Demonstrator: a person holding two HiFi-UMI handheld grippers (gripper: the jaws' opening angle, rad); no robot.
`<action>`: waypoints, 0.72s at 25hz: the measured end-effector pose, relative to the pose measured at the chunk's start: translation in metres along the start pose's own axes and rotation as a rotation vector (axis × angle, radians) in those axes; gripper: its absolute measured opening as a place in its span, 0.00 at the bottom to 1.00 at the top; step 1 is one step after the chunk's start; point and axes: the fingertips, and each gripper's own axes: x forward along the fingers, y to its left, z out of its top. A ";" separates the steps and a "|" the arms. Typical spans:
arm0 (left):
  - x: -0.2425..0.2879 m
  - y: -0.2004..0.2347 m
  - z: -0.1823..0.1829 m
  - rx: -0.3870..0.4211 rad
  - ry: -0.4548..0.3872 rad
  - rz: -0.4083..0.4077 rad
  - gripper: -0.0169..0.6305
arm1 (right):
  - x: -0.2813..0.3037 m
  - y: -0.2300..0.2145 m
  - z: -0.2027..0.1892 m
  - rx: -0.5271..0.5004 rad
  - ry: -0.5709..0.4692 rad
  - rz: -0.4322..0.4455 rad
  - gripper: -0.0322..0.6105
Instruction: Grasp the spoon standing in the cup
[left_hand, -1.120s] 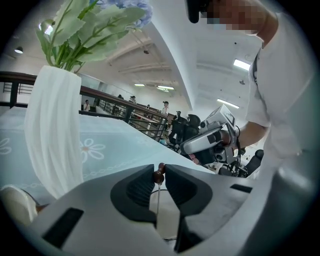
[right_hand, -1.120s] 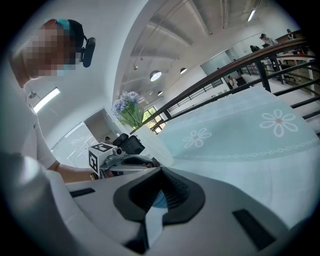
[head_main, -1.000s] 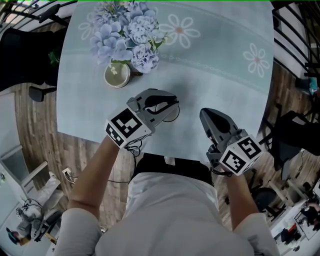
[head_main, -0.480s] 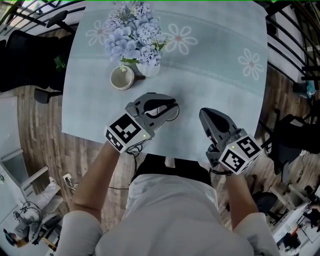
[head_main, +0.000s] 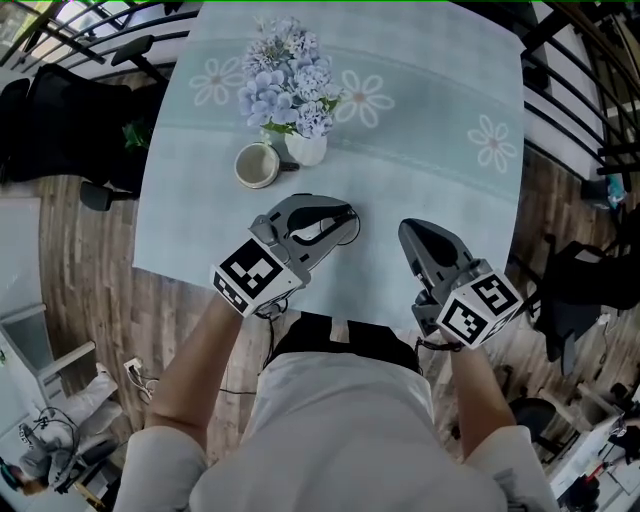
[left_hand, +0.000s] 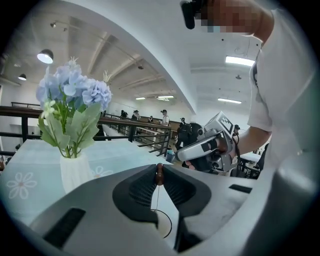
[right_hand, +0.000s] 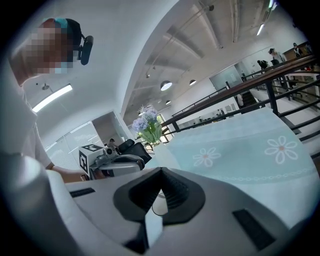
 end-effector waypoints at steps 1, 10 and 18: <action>-0.002 -0.001 0.005 0.005 -0.008 0.007 0.11 | -0.001 0.003 0.003 -0.007 -0.004 0.003 0.08; -0.021 -0.012 0.034 0.045 -0.051 0.049 0.11 | -0.010 0.024 0.027 -0.061 -0.042 0.020 0.08; -0.039 -0.019 0.054 0.067 -0.081 0.097 0.11 | -0.016 0.042 0.042 -0.089 -0.075 0.028 0.08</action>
